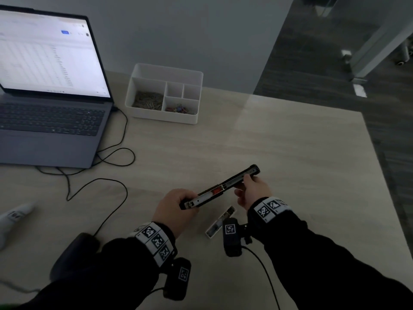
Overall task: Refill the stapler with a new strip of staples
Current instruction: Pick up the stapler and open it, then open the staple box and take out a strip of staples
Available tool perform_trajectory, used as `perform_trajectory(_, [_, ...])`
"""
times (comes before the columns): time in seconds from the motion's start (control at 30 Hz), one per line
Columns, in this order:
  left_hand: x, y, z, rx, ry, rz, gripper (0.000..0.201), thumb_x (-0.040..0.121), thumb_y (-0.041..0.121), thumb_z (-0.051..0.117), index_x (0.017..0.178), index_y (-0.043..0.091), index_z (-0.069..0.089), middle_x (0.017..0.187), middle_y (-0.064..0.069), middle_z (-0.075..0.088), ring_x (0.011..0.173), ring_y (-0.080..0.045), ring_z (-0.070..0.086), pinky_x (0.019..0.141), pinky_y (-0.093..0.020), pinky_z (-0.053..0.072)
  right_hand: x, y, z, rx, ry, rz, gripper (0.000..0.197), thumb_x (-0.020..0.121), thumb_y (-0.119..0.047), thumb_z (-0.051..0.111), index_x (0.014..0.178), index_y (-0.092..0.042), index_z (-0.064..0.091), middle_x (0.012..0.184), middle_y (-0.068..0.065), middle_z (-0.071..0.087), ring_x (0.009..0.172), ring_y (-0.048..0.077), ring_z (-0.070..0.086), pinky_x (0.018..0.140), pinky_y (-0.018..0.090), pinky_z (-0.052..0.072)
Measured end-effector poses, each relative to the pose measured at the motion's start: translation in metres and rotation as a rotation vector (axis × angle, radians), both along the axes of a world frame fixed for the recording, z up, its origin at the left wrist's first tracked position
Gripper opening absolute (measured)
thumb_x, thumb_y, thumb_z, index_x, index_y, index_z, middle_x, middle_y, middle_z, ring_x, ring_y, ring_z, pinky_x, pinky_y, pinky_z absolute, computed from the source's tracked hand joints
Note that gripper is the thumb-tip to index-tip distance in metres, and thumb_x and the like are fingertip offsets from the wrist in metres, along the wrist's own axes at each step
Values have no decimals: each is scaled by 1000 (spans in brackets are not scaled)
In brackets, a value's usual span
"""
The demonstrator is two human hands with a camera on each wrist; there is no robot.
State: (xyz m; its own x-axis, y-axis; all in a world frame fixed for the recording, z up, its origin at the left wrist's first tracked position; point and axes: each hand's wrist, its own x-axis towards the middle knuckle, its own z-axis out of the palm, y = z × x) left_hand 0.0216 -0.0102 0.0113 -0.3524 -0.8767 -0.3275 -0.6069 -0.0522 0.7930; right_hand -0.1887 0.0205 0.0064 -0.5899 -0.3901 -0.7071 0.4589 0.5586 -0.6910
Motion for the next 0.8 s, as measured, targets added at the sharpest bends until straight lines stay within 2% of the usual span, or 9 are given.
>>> perform_trajectory(0.07, [2, -3, -8, -84, -152, -111, 19, 71, 19, 73, 80, 35, 65, 92, 11, 55, 87, -11, 56, 83, -28, 48, -1, -5, -7, 49, 85, 134, 25, 98, -30, 48, 99, -9, 63, 83, 10, 73, 51, 17, 59, 44, 25, 42])
perform_trajectory(0.13, [3, -5, -16, -108, -252, -158, 18, 72, 23, 71, 90, 28, 70, 93, 9, 50, 89, -14, 55, 86, -30, 50, -2, -10, -9, 111, 173, 237, 24, 97, -32, 49, 99, -13, 64, 81, 7, 74, 49, 15, 61, 48, 29, 50])
perform_trajectory(0.23, [3, -5, -25, -101, -307, -214, 24, 75, 24, 69, 99, 26, 69, 93, 8, 48, 91, -16, 53, 85, -30, 49, -4, -16, -13, 181, 274, 327, 22, 92, -39, 53, 93, -20, 64, 73, 5, 74, 50, 19, 68, 70, 41, 61])
perform_trajectory(0.27, [3, -4, -27, -89, -317, -226, 25, 76, 25, 68, 101, 26, 68, 92, 9, 47, 90, -15, 52, 84, -29, 48, -5, -18, -15, 180, 276, 331, 22, 92, -39, 53, 95, -19, 63, 75, 6, 74, 51, 20, 67, 68, 40, 60])
perform_trajectory(0.37, [5, -4, -30, -55, -361, -247, 24, 77, 32, 65, 101, 30, 64, 90, 9, 48, 90, -15, 52, 83, -30, 48, -5, -24, -13, 169, 240, 344, 21, 94, -33, 54, 103, -15, 58, 82, 8, 71, 49, 21, 59, 46, 27, 46])
perform_trajectory(0.47, [6, -3, -32, -43, -387, -264, 23, 77, 35, 64, 99, 32, 60, 90, 10, 50, 89, -15, 52, 82, -32, 49, -7, -26, -12, 169, 291, 402, 20, 95, -31, 56, 102, -12, 56, 73, 7, 64, 47, 21, 54, 33, 19, 38])
perform_trajectory(0.53, [5, -4, -33, -41, -387, -266, 22, 77, 35, 64, 98, 32, 60, 90, 9, 50, 88, -15, 51, 81, -31, 49, -10, -24, -10, 167, 301, 427, 26, 93, -32, 58, 103, -8, 59, 71, 9, 63, 44, 21, 51, 31, 18, 35])
perform_trajectory(0.67, [6, -8, -34, -29, -385, -296, 26, 75, 35, 66, 99, 32, 59, 91, 7, 51, 90, -17, 53, 83, -32, 49, -25, -12, 1, 124, 421, 483, 25, 93, -39, 55, 94, -17, 67, 76, 2, 73, 50, 17, 55, 44, 20, 41])
perform_trajectory(0.8, [7, -9, -36, -55, -361, -324, 28, 72, 41, 67, 97, 30, 59, 89, 8, 48, 87, -16, 52, 80, -29, 46, -59, 10, 8, 122, 674, 453, 17, 91, -28, 52, 92, -24, 69, 84, -5, 69, 71, 17, 63, 62, 25, 49])
